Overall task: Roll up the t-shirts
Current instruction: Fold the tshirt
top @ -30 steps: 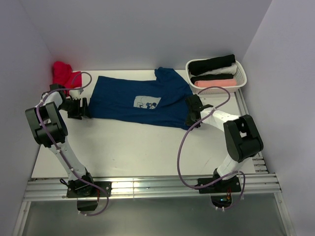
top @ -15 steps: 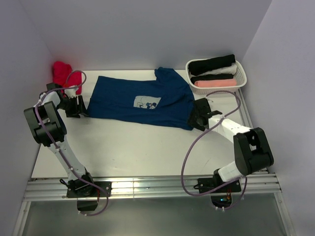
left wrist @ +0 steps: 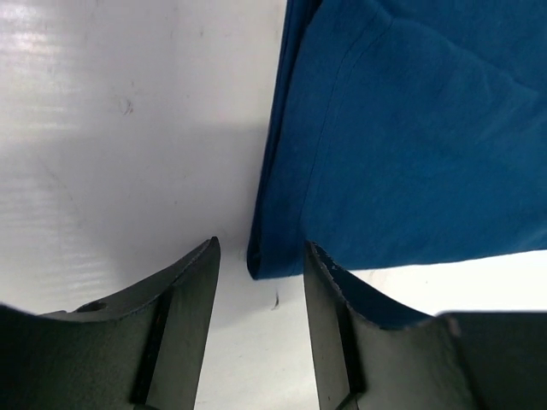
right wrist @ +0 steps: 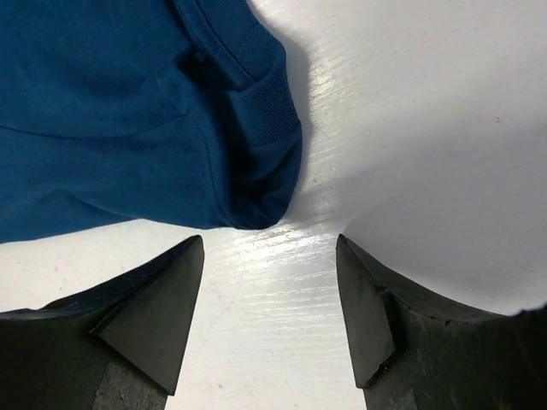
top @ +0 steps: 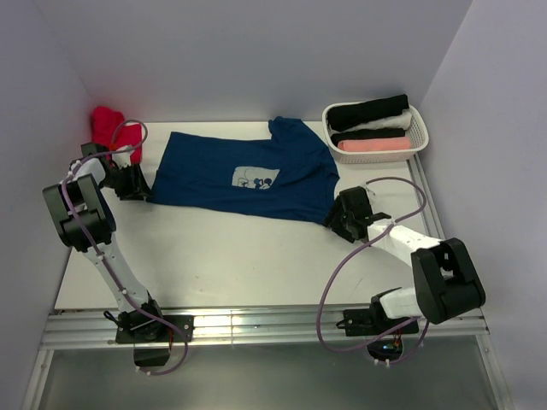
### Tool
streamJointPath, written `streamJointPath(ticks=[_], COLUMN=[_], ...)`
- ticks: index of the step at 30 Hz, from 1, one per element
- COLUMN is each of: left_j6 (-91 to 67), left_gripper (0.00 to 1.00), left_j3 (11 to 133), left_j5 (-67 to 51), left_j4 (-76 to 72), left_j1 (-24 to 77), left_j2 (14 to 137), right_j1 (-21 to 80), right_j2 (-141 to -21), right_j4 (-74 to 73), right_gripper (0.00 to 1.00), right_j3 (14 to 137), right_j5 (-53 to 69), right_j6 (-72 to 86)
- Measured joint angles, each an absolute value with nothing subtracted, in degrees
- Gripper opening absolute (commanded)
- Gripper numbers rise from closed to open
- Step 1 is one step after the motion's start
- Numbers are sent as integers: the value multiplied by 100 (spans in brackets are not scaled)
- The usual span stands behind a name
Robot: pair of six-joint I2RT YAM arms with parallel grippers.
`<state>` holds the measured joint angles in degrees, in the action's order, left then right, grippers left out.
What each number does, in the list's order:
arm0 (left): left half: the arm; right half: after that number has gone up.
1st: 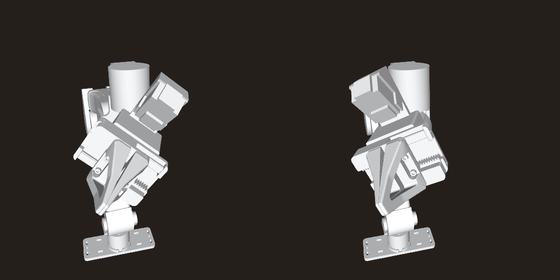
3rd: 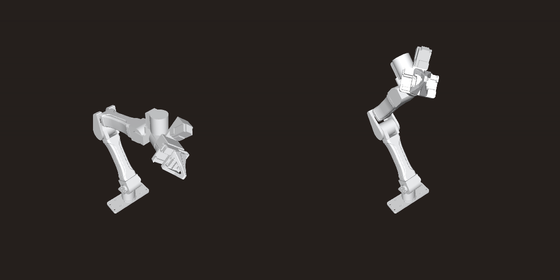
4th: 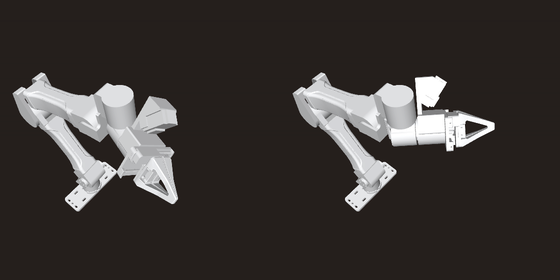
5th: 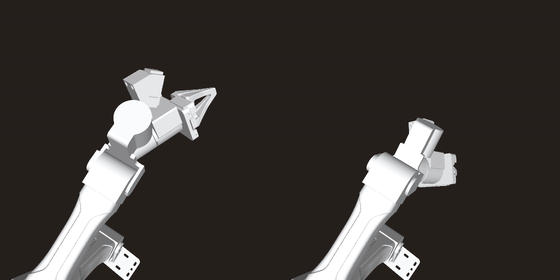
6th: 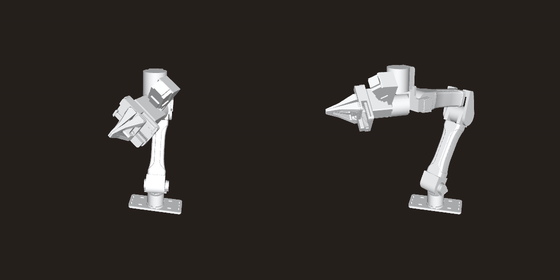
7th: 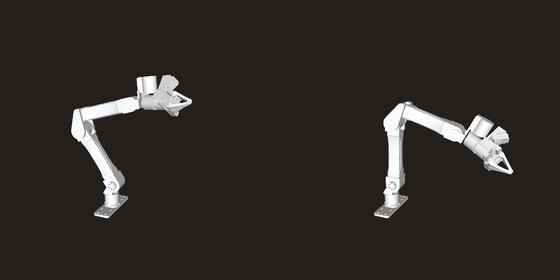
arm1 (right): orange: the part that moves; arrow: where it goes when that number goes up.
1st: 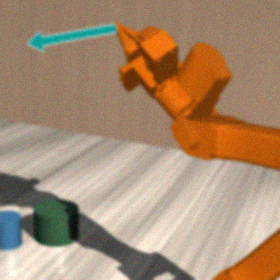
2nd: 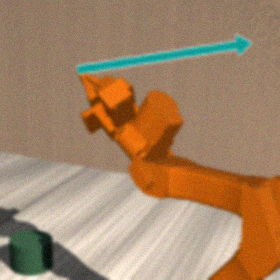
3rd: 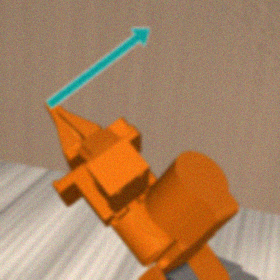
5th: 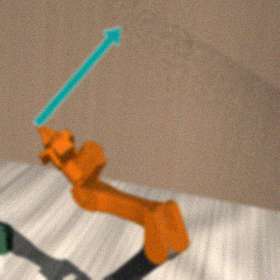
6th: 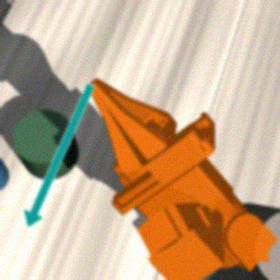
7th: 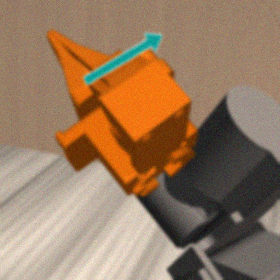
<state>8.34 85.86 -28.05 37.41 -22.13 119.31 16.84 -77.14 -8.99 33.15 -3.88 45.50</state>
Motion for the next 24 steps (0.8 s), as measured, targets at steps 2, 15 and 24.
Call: streamJointPath(ticks=[2, 15, 24], left_j6=[781, 766, 784], left_gripper=[50, 34, 22], left_j3=[8628, 8726, 8659], left_j5=[-2840, -2676, -2792], left_j4=[3717, 3667, 3673], left_j1=[-2198, -2097, -1896], left_j2=[11968, 12046, 12046], right_j1=[1684, 1682, 1682], right_j2=[-7690, -7811, -8090], right_j4=[-781, -401, -185], right_gripper=[71, 71, 71], right_j3=[3251, 3223, 3382], right_j5=[-370, -292, -231], right_j6=[4615, 4692, 4713])
